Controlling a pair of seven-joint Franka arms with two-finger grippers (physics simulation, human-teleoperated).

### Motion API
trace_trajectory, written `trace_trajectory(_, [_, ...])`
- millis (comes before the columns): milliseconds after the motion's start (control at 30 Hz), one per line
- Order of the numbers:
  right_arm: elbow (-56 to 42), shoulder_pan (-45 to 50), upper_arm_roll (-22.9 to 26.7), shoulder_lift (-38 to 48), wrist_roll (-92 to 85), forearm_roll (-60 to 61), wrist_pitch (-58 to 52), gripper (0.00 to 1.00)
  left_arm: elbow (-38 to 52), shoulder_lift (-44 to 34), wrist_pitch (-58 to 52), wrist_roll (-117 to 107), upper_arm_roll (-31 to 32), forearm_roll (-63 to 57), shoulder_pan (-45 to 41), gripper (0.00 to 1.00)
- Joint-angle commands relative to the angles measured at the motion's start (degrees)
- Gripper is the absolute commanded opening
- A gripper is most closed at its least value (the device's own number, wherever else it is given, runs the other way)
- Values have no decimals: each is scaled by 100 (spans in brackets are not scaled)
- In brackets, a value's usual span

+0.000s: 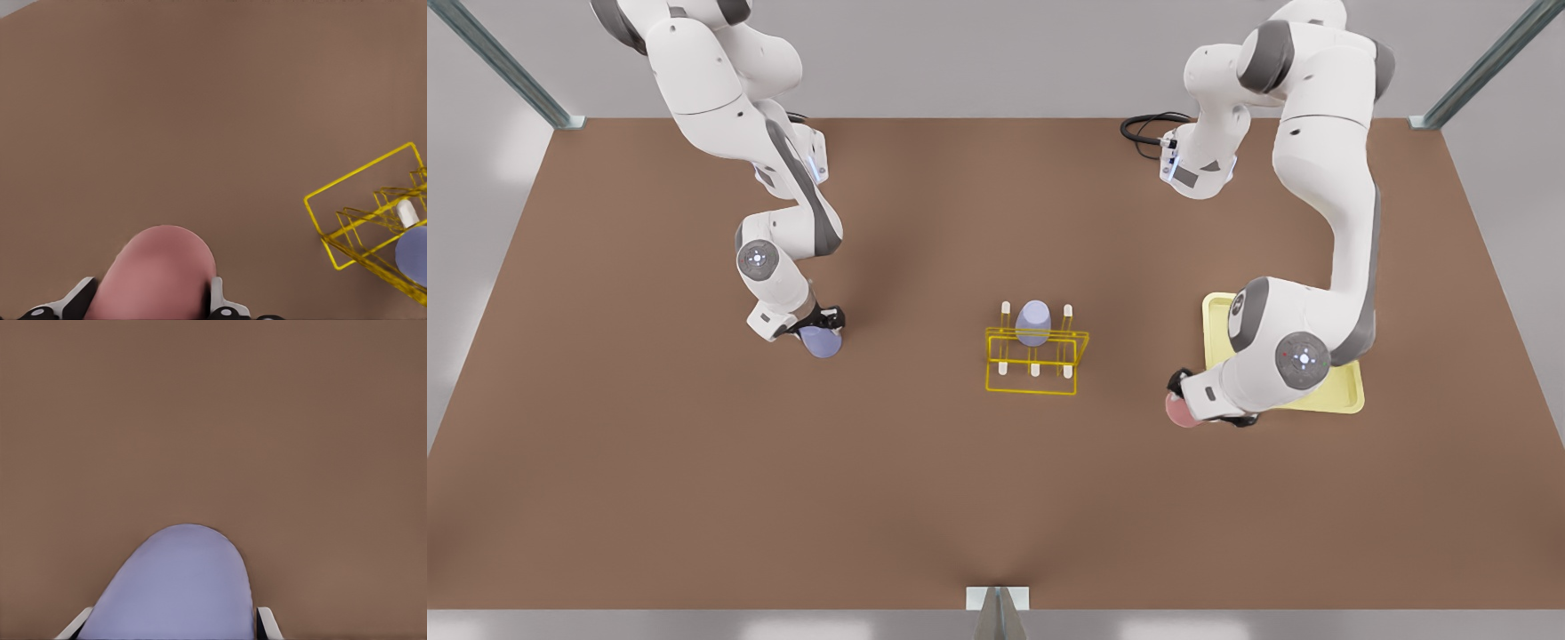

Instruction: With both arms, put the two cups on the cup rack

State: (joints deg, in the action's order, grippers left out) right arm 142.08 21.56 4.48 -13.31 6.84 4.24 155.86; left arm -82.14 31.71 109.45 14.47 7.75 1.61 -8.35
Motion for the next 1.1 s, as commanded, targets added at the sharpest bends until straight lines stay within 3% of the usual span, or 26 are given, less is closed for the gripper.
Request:
trace_trajectory(0, [-14, -11, 0, 3, -130, 7, -3, 87, 278, 222, -732, -3811, 68, 199, -229, 81])
trace_trajectory(167, [-32, -46, 0, 3, -174, 7, -3, 85, 1016, 679, -732, -4655, 68, 814, -738, 81])
trace_trajectory(333, [-128, -55, 0, 3, -262, -2, -21, 85, 1034, 670, -1505, -4901, 77, 902, -1161, 82])
trace_trajectory(567, [-866, 6, -220, -49, -481, -19, -443, 85, 999, 872, -1163, -5069, 358, 928, -1178, 82])
trace_trajectory(600, [-1042, 15, -290, -111, -525, -19, -469, 85, 999, 899, -1128, -5051, 358, 911, -1178, 85])
trace_trajectory(633, [-1217, 103, -299, -181, -525, -19, -522, 85, 999, 925, -1128, -5042, 358, 902, -1161, 99])
trace_trajectory(767, [-1947, 165, -553, -392, -525, -11, -776, 85, 999, 916, -1154, -5016, 341, 876, -1117, 100])
trace_trajectory(833, [-2387, 165, -703, -550, -490, -2, -1022, 85, 1244, 705, -1654, -5033, 174, 464, -1090, 100])
trace_trajectory(867, [-2712, 209, -721, -629, -464, 7, -1304, 85, 2236, 503, -2603, -4990, -55, -213, -906, 100])
trace_trajectory(900, [-2932, 270, -765, -664, -464, 157, -1453, 85, 2660, 302, -2824, -3946, -55, -512, -528, 100])
trace_trajectory(967, [-3301, 376, -765, -735, -464, 244, -1752, 85, 2677, 55, -3228, -1870, -64, -1049, -255, 100])
trace_trajectory(1033, [-3582, 437, -765, -744, -464, 332, -2033, 85, -21, -1975, -2130, -700, -327, -1471, -457, 100])
trace_trajectory(1067, [-3828, 481, -765, -902, -464, 341, -2165, 85, 137, -1896, -2428, -832, -318, -1383, -466, 100])
